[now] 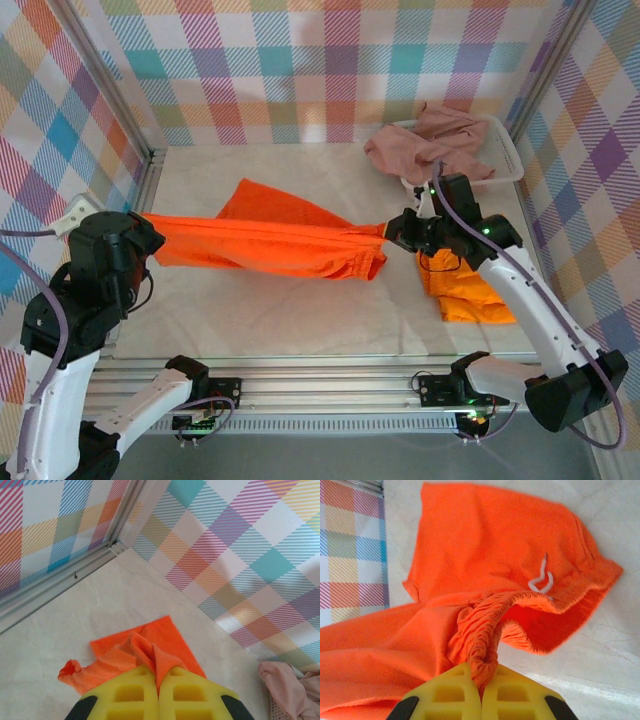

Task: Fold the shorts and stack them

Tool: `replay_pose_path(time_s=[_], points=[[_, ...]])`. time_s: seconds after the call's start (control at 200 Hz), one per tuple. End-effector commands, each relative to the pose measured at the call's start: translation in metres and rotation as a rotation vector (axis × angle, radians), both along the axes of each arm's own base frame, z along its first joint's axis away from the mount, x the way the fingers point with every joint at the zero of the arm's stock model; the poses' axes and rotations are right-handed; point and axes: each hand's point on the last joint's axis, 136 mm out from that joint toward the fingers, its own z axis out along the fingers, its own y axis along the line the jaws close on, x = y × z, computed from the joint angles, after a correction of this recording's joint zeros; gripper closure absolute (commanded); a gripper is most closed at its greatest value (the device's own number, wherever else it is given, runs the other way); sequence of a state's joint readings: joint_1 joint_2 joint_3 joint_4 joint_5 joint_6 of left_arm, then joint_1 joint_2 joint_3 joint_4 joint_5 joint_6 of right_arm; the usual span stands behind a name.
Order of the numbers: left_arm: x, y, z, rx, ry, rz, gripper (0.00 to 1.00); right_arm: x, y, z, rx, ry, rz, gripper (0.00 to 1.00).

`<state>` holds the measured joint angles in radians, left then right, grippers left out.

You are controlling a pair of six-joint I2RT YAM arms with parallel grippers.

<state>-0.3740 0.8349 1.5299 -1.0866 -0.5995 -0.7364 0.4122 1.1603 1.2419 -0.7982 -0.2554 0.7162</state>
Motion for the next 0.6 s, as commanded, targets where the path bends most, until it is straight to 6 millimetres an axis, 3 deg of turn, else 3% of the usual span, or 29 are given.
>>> replay_pose_path(time_s=[0.0, 0.295, 0.595], points=[[0.015, -0.005, 0.009, 0.037, -0.009, -0.018, 1.00, -0.001, -0.011, -0.003, -0.058, 0.006, -0.016, 1.00], [0.077, -0.039, -0.055, 0.057, 0.177, -0.068, 1.00, 0.012, -0.014, -0.056, -0.149, 0.126, -0.047, 1.00], [0.149, -0.051, -0.118, 0.098, 0.317, -0.021, 1.00, 0.028, -0.016, -0.103, -0.190, 0.238, -0.081, 1.00]])
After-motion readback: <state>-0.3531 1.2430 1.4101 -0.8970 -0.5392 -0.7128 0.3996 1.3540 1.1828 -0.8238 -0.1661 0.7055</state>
